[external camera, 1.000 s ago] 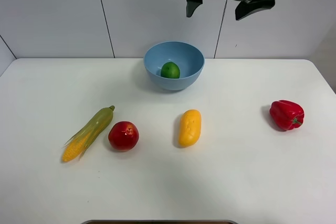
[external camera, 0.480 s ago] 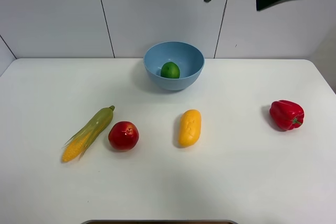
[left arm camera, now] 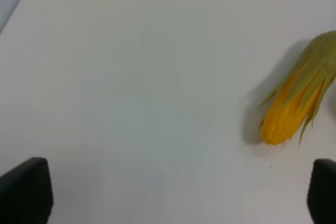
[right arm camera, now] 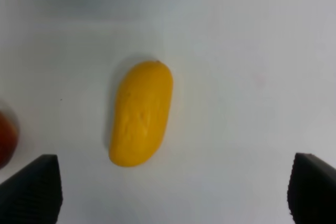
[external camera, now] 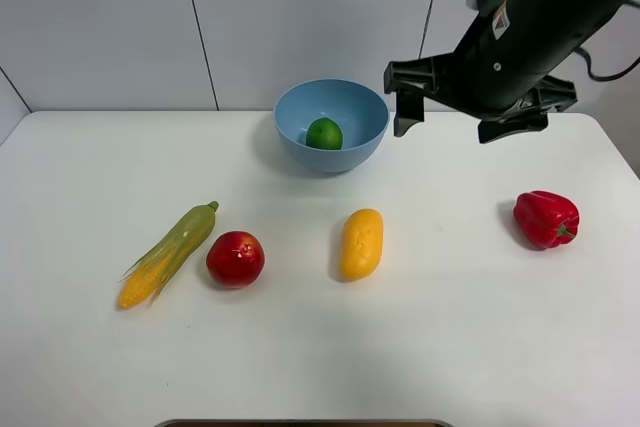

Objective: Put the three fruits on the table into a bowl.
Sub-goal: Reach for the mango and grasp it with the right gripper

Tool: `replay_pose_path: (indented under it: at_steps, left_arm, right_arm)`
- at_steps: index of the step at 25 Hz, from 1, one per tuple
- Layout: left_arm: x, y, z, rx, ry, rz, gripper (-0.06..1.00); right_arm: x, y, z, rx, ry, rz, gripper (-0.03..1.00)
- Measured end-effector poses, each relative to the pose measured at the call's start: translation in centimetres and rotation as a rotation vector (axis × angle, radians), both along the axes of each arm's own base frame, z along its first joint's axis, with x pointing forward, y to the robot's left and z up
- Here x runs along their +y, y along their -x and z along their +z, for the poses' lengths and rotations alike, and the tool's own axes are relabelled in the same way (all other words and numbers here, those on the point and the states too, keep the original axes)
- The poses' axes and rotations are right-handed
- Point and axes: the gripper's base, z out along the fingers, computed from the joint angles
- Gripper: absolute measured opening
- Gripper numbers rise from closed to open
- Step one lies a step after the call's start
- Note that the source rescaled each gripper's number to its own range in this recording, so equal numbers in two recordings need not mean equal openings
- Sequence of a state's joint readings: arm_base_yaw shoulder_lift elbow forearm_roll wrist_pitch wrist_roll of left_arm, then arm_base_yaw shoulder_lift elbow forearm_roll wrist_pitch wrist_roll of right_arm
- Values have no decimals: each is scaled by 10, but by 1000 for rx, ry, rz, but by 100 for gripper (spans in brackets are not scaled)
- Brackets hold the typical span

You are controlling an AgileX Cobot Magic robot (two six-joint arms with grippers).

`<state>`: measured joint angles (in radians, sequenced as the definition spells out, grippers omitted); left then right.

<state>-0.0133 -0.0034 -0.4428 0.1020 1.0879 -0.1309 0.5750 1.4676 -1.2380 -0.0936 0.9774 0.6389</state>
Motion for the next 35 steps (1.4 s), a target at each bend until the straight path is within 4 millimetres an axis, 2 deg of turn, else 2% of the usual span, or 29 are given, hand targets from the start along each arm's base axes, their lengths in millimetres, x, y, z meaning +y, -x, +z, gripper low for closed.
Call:
replay_pose_path:
  at_steps: [10,17,23,30,35]
  left_arm:
    - [0,0,0,0,0,0,100]
    - [0,0,0,0,0,0,100]
    - [0,0,0,0,0,0,100]
    - [0,0,0,0,0,0,100]
    - [0,0,0,0,0,0,100]
  right_arm:
    - [23,-28,-72,66,-22,-13,90]
    - [32,-39,-113,145,-5,-28,90]
    - [40,-45,-136,186,-28,-39,90]
    - [42,-44,-141,215,-43,-52,90]
    - [44,-45,-158,261,-31,-65,90]
